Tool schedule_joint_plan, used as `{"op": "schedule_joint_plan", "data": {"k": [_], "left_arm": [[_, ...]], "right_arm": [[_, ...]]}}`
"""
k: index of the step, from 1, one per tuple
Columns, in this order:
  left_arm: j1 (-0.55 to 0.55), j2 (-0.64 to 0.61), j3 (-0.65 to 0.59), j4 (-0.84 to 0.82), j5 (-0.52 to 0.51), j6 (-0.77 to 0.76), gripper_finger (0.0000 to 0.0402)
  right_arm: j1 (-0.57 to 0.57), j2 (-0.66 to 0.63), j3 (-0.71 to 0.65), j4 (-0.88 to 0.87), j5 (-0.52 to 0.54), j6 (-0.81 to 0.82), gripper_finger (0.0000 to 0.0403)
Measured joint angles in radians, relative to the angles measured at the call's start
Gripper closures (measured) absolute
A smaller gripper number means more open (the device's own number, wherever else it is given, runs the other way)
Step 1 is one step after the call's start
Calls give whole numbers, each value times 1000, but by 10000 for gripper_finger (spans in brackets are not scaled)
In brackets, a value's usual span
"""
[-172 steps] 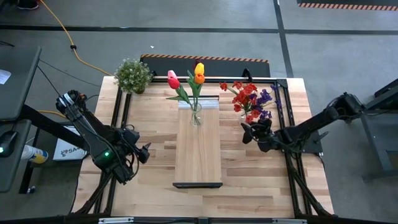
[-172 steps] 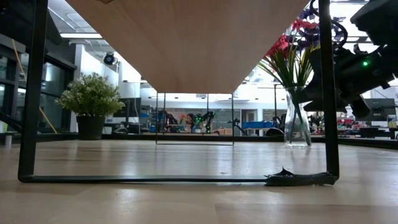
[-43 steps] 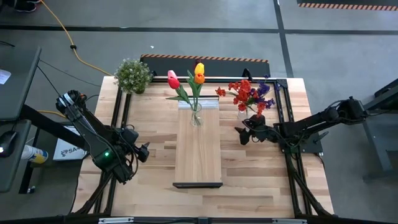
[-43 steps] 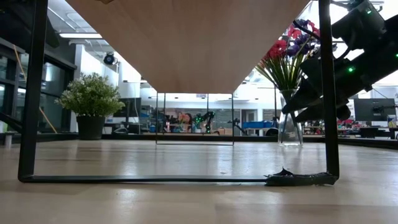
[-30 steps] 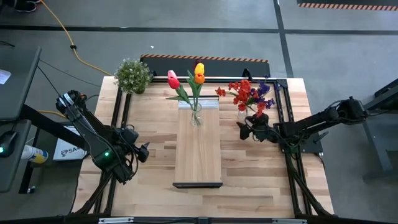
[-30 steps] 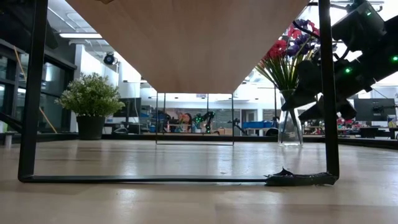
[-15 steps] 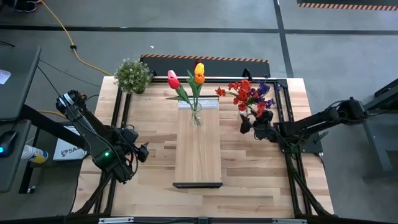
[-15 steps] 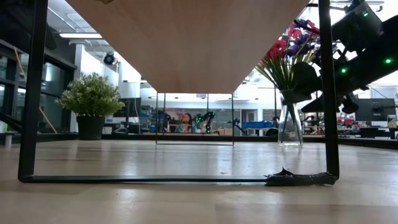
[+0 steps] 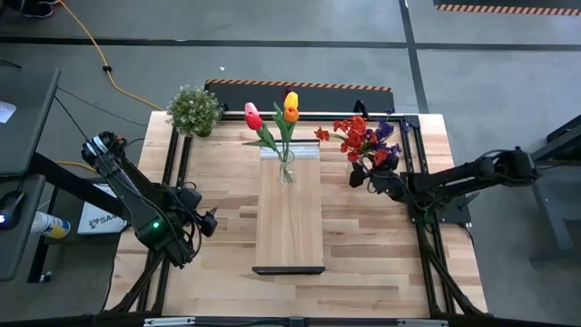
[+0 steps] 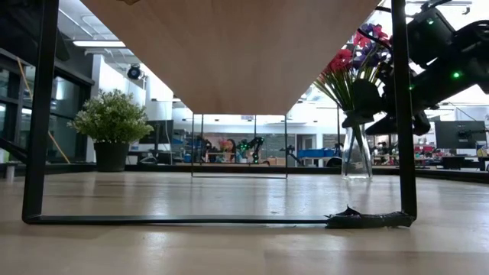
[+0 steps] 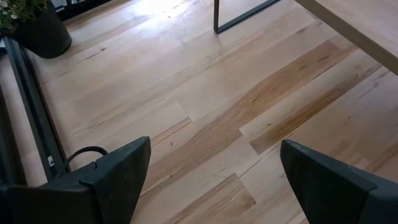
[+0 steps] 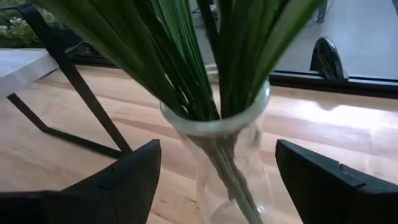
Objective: Pick and place flowers into a vace then onto a shelf
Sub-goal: Put the transparent vase with flowers on the shelf
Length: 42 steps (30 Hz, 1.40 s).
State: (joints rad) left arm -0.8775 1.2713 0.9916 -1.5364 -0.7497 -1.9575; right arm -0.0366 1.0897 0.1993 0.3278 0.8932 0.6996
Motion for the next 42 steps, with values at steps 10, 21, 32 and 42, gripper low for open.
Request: {"op": "schedule_joint_plan", "data": {"k": [10, 21, 32, 42], "left_arm": [[0, 0, 0, 0, 0, 0, 9], [0, 0, 0, 0, 0, -3, 10], [0, 0, 0, 0, 1, -3, 11], [0, 0, 0, 0, 1, -3, 11]], "right_arm": [[-93, 12, 0, 53, -28, -81, 98], [-148, 12, 0, 111, -131, -209, 98], [-147, 12, 0, 111, -142, -159, 98], [-147, 12, 0, 111, -141, -124, 99]]}}
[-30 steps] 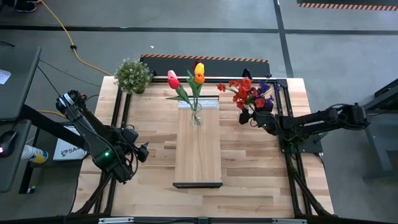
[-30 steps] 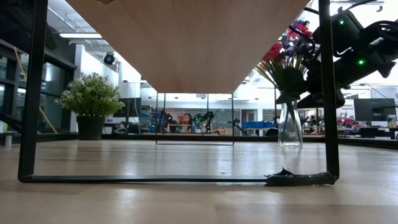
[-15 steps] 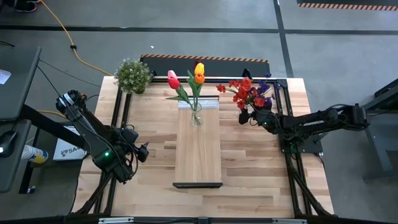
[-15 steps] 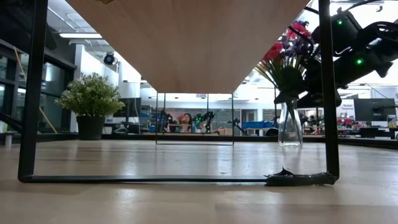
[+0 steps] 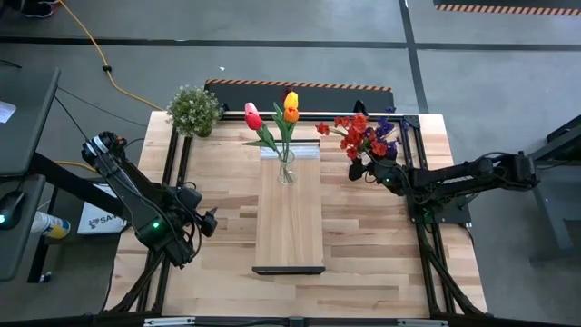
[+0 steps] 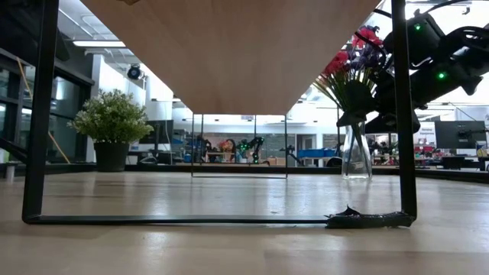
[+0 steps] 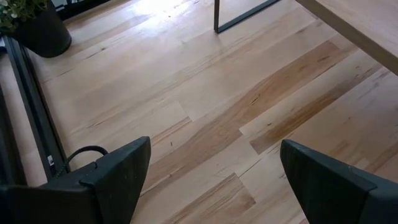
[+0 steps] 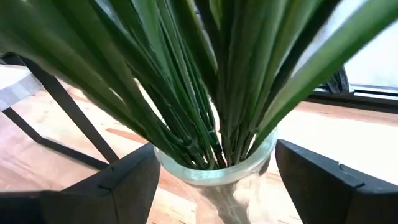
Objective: Pick and place flowers into a vace then onto a shelf
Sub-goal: Put the transparent vase with flowers on the shelf
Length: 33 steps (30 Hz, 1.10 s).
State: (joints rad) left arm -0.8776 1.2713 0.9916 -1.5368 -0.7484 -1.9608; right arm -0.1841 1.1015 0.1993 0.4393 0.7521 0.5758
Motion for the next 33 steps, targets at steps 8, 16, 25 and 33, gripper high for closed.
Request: {"op": "schedule_joint_plan", "data": {"k": [8, 16, 25, 33], "left_arm": [[0, 0, 0, 0, 1, 0, 11], [0, 0, 0, 0, 1, 0, 10], [0, 0, 0, -2, 1, 0, 10], [0, 0, 0, -8, 1, 0, 9]], "right_arm": [[0, 0, 0, 0, 0, 11, 127], [0, 0, 0, 0, 5, 11, 180], [0, 0, 0, -3, 28, 10, 232], [0, -2, 0, -3, 77, 26, 231]]}}
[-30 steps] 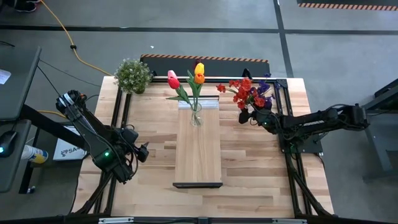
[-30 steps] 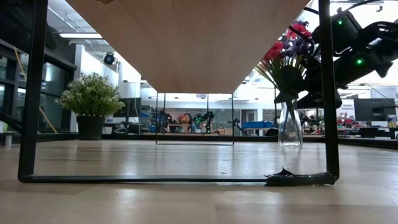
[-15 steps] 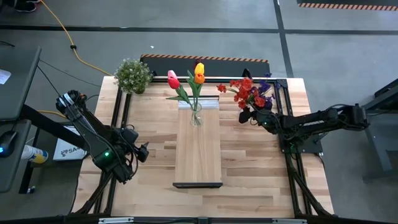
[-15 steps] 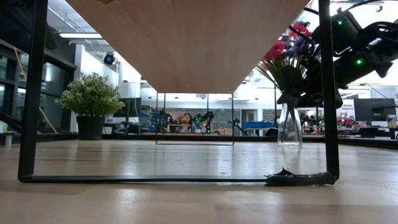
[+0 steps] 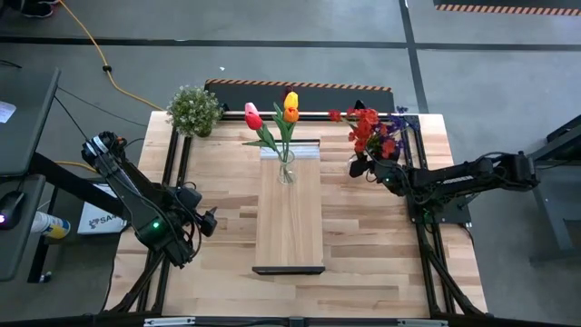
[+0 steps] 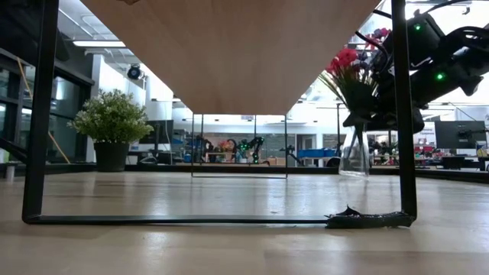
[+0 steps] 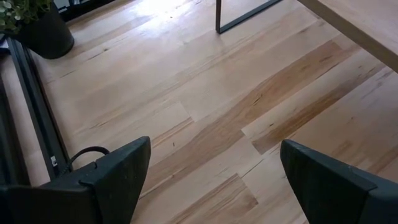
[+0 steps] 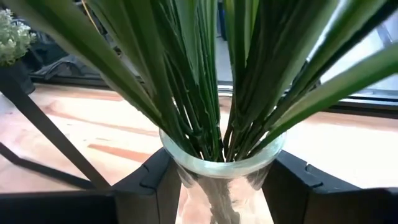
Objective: Pick and place flowers into a vace then onto a shelf
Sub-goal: Put the transparent vase with flowers on the shelf
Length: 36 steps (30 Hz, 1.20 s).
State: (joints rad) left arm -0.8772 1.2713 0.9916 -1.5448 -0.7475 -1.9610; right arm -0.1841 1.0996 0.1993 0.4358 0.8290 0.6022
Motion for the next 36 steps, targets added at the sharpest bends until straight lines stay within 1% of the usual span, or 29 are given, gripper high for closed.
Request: {"op": "schedule_joint_plan", "data": {"k": [5, 11, 15, 18, 22, 25, 27, 33, 36], "left_arm": [[0, 0, 0, 0, 14, 20, 11], [0, 0, 0, 0, 33, 22, 11], [0, 0, 0, 0, 68, 28, 10], [0, 0, 0, 2, 110, 45, 9], [0, 0, 0, 2, 133, 45, 11], [0, 0, 0, 2, 133, 45, 9], [0, 0, 0, 2, 133, 49, 9], [0, 0, 0, 2, 132, 53, 10], [0, 0, 0, 2, 132, 53, 9]], "right_arm": [[0, -1, 14, -1, 5, -2, 232], [0, -1, 83, -1, 7, -98, 232], [0, -1, 168, -48, 17, -190, 232], [0, -1, 250, -122, 43, -267, 232], [1, -16, 362, -232, 82, -356, 232], [-2, -45, 431, -268, 126, -432, 232], [-13, -73, 468, -275, 136, -494, 232], [-83, -202, 534, -288, 106, -572, 232], [-112, -266, 571, -348, 89, -577, 232]]}}
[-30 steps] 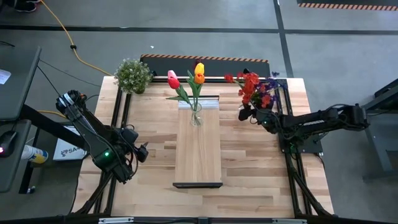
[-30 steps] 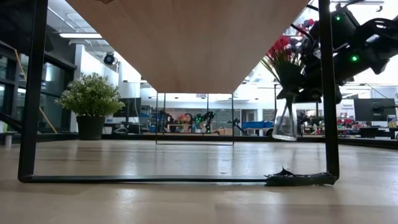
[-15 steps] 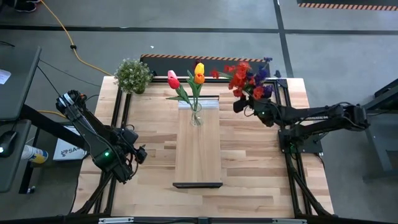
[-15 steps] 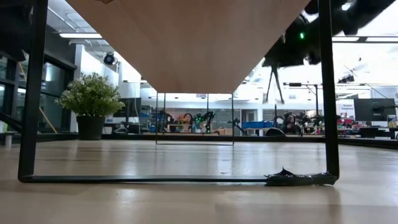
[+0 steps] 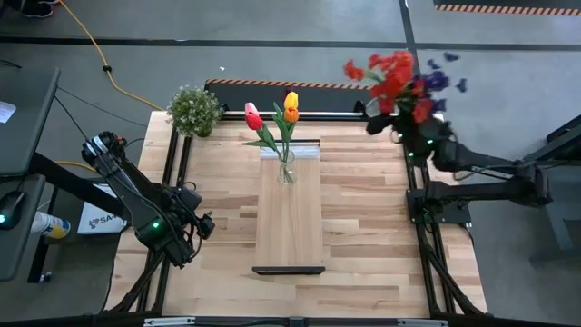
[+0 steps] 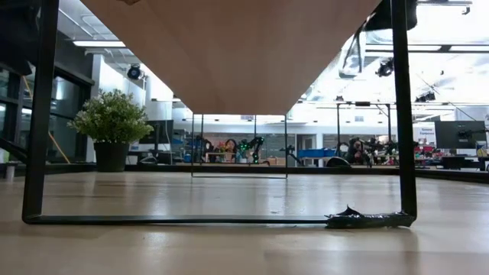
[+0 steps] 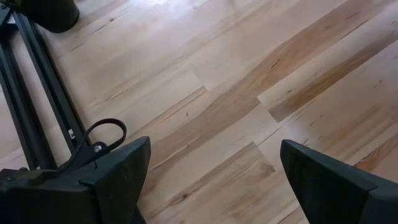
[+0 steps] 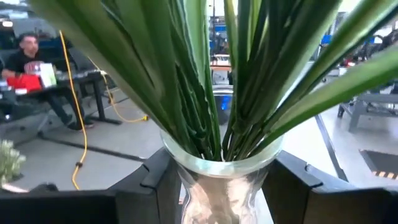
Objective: Pick and place flowers into a vace then onto a shelf
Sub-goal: Put the transparent vase with flowers on the shelf
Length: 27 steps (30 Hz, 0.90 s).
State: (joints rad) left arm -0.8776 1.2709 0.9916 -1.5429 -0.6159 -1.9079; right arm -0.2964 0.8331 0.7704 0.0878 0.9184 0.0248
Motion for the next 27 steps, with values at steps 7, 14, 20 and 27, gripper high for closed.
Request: {"op": "schedule_joint_plan", "data": {"k": [7, 14, 20, 27], "left_arm": [[0, 0, 0, 0, -3, 0, 9], [0, 0, 0, 6, -4, 0, 11], [0, 0, 0, 23, -4, 0, 10], [0, 0, 0, 26, 4, 0, 9]], "right_arm": [[-18, -70, 177, -371, -41, 172, 232], [-17, -51, 346, -592, -265, 271, 232], [21, -41, 405, -613, -367, 268, 232], [126, -41, 414, -625, -422, 340, 232]]}}
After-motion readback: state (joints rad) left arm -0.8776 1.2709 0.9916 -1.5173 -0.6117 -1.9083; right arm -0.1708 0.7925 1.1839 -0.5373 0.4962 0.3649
